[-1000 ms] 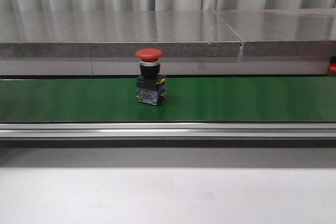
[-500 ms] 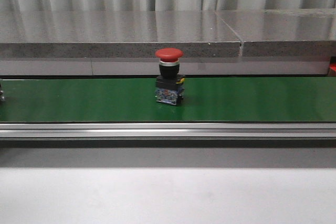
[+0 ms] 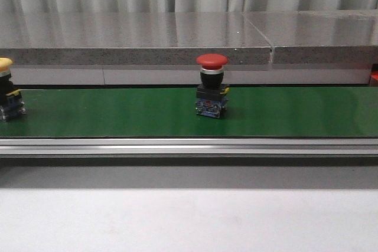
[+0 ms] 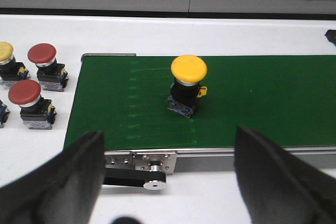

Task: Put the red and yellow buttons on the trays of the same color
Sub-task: 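Lower the right gripper onto the red button on the belt, grasp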

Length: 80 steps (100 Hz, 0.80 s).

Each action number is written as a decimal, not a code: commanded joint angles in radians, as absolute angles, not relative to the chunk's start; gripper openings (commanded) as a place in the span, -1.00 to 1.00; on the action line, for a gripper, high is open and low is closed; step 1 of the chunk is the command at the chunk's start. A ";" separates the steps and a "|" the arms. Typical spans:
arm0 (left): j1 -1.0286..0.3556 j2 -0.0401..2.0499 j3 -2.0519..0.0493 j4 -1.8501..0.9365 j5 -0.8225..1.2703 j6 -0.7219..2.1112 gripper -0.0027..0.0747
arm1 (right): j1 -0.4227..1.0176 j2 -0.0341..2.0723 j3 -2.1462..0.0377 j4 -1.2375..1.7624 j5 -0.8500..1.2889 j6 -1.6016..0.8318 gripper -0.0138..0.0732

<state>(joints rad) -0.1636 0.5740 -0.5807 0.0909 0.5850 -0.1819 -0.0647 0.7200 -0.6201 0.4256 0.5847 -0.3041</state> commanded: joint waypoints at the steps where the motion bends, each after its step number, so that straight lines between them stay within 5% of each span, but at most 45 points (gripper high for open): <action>1: -0.173 0.526 -0.582 0.090 0.505 -0.193 -0.12 | -0.062 0.714 -0.644 0.440 0.531 -0.316 -0.84; 20: -0.173 0.465 -0.567 0.090 0.505 -0.193 -0.98 | -0.062 0.714 -0.644 0.440 0.531 -0.316 -0.84; 35: -0.173 0.463 -0.567 0.090 0.505 -0.193 -0.98 | -0.062 0.714 -0.644 0.440 0.538 -0.316 -0.75; 64: -0.173 0.463 -0.567 0.090 0.508 -0.193 -0.98 | -0.062 0.714 -0.644 0.452 0.545 -0.316 0.40; 80: -0.173 0.463 -0.567 0.090 0.508 -0.193 -0.98 | -0.062 0.714 -0.645 0.488 0.526 -0.316 0.57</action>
